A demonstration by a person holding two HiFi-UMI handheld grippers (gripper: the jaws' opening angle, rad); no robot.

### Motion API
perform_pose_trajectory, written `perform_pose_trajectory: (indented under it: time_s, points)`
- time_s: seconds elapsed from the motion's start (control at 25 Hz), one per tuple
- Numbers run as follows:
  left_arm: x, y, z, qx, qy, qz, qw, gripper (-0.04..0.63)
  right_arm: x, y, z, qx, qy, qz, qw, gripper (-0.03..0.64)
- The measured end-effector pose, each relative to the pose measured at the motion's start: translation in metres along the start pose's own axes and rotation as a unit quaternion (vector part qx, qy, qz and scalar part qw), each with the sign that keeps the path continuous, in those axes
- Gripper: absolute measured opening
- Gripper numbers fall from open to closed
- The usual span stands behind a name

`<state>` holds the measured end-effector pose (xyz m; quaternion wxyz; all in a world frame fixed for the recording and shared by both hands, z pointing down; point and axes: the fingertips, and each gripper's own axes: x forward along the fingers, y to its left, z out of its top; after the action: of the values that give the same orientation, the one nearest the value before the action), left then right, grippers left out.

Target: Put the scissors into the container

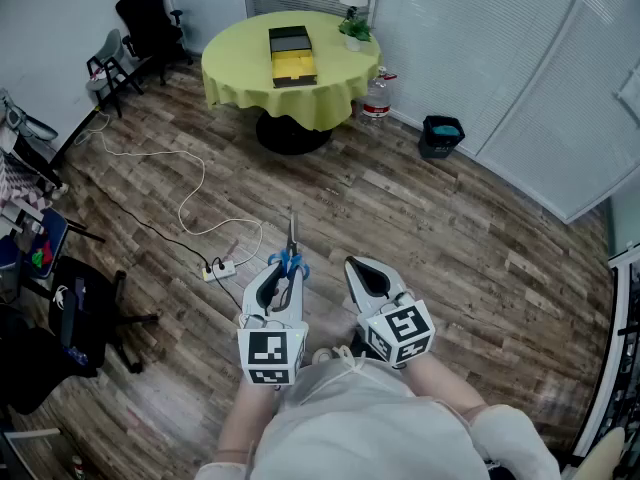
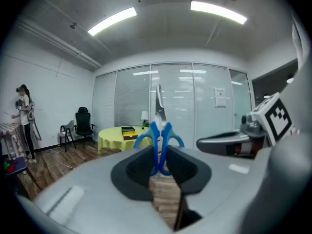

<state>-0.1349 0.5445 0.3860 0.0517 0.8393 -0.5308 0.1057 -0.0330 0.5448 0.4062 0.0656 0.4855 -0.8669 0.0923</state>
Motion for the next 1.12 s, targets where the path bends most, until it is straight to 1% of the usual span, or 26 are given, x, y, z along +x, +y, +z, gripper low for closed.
perform_pose_trajectory:
  time_s: [0.16,0.4,0.56,0.68,0.8,0.92,1.12]
  points:
    - [-0.005,0.003,-0.002,0.001,-0.002,-0.003,1.0,0.083,0.001,0.007,-0.002,-0.005,0.002,0.001,1.0,-0.002]
    - [-0.001,-0.001,-0.008,-0.001,0.001,-0.013,0.9999,0.083,0.002,0.003,-0.014,0.002,0.012,-0.004,1.0,-0.002]
    - [0.005,-0.001,-0.013,-0.008,0.005,-0.015,0.9998,0.083,0.002,-0.007,-0.019,0.027,0.01,-0.017,0.999,-0.002]
    - [0.015,-0.007,-0.02,-0.02,0.013,-0.022,0.9995,0.083,0.004,-0.019,-0.029,0.044,0.02,-0.019,0.999,-0.002]
    - [0.028,-0.011,-0.02,-0.02,0.018,-0.022,0.9994,0.083,0.011,-0.031,-0.031,0.049,0.026,-0.012,0.998,-0.002]
    - [0.045,-0.009,-0.012,-0.018,0.014,-0.011,0.9997,0.083,0.025,-0.045,-0.024,0.048,0.023,0.0,0.999,-0.002]
    - [0.088,-0.007,0.001,-0.019,0.015,0.005,0.9997,0.083,0.058,-0.082,-0.008,0.044,0.021,0.023,0.999,-0.002]
